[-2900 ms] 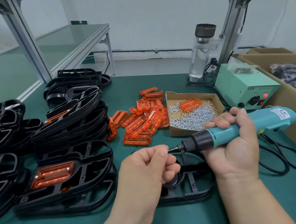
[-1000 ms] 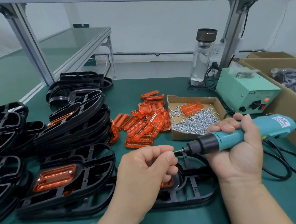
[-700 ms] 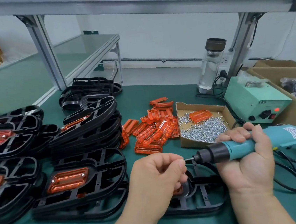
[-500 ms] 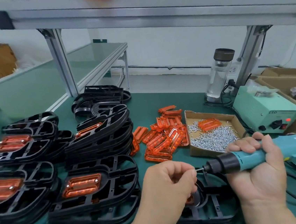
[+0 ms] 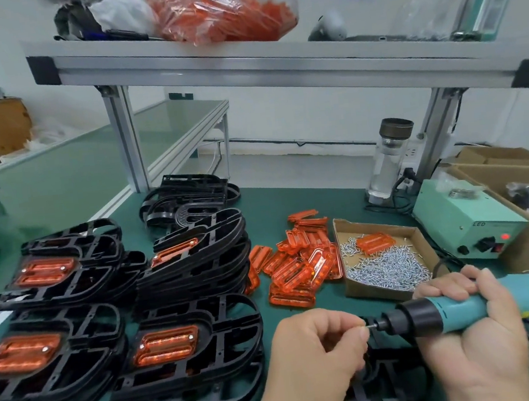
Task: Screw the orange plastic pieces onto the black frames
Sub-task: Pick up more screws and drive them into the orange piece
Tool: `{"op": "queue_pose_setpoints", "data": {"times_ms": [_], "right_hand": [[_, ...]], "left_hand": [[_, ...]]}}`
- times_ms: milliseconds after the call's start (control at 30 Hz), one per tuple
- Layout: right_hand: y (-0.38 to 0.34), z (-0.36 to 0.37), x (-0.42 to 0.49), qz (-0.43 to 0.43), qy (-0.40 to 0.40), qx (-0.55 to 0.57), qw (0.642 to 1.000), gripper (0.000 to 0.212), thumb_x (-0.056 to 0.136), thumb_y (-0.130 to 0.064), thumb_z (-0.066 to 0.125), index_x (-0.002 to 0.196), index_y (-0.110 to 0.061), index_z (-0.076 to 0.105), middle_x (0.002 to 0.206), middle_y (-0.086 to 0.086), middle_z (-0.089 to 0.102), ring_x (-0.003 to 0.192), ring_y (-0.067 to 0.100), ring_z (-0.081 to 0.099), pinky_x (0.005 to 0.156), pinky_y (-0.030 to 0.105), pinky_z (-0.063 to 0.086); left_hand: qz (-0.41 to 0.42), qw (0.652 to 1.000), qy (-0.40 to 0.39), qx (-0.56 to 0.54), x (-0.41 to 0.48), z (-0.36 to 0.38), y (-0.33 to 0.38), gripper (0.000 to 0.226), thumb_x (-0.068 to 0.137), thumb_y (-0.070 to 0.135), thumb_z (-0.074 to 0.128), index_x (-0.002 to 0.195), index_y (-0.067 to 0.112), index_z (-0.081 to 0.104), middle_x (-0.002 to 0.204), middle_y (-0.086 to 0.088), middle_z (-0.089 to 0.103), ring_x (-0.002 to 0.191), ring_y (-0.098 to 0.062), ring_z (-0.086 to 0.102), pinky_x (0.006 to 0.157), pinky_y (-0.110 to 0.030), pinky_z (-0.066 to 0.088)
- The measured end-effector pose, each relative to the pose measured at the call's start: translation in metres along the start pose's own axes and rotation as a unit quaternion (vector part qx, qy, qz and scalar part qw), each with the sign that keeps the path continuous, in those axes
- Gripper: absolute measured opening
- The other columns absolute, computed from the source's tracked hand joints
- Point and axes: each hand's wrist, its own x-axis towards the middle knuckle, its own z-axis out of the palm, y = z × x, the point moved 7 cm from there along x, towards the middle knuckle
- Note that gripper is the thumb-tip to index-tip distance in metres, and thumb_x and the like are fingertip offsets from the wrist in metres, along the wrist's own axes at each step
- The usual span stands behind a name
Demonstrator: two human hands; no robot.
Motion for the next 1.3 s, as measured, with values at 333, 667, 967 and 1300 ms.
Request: {"op": "queue_pose_setpoints", "data": {"times_ms": [333,667,967,1300], "right_hand": [[-0.003,-0.005,-0.006,-0.008,0.034,0.023,0.999,0.014,0.069,-0.02,0.07,0.065,-0.021,0.056,0.061,-0.013,0.043,0.051,0.001,0.045,0.06,0.019,0.044],[-0.014,-0.016,0.003,-0.055,0.082,-0.068,0.993,0.02,0.095,-0.02,0.055,0.079,-0.023,0.044,0.06,-0.012,0.046,0.05,0.004,0.046,0.064,0.021,0.043],[-0.008,-0.005,-0.005,-0.021,0.075,-0.058,0.995,0.024,0.096,-0.021,0.054,0.074,-0.02,0.044,0.06,-0.011,0.046,0.05,0.004,0.046,0.063,0.022,0.046],[-0.001,0.001,-0.01,-0.006,0.054,-0.061,0.997,0.021,0.096,-0.02,0.054,0.078,-0.02,0.044,0.061,-0.011,0.047,0.05,0.004,0.047,0.062,0.022,0.045]], "left_hand": [[0.076,0.988,0.041,0.129,-0.022,-0.014,-0.002,0.043,0.074,0.038,0.072,0.106,0.056,0.049,0.102,0.036,0.057,0.101,0.012,0.054,0.085,-0.008,0.044],[0.091,0.871,0.012,0.482,-0.035,-0.005,-0.023,0.045,0.092,0.05,0.044,0.134,0.034,0.043,0.145,0.018,0.025,0.133,-0.006,0.024,0.109,-0.017,0.017],[0.11,0.948,0.087,0.284,-0.021,-0.017,-0.002,0.023,0.09,0.034,0.055,0.112,0.038,0.062,0.097,0.035,0.051,0.102,0.007,0.049,0.088,-0.004,0.033],[0.024,0.995,0.049,0.083,-0.006,-0.013,-0.008,0.014,0.084,0.02,0.068,0.078,0.032,0.071,0.067,0.019,0.069,0.062,0.006,0.062,0.056,-0.003,0.041]]}}
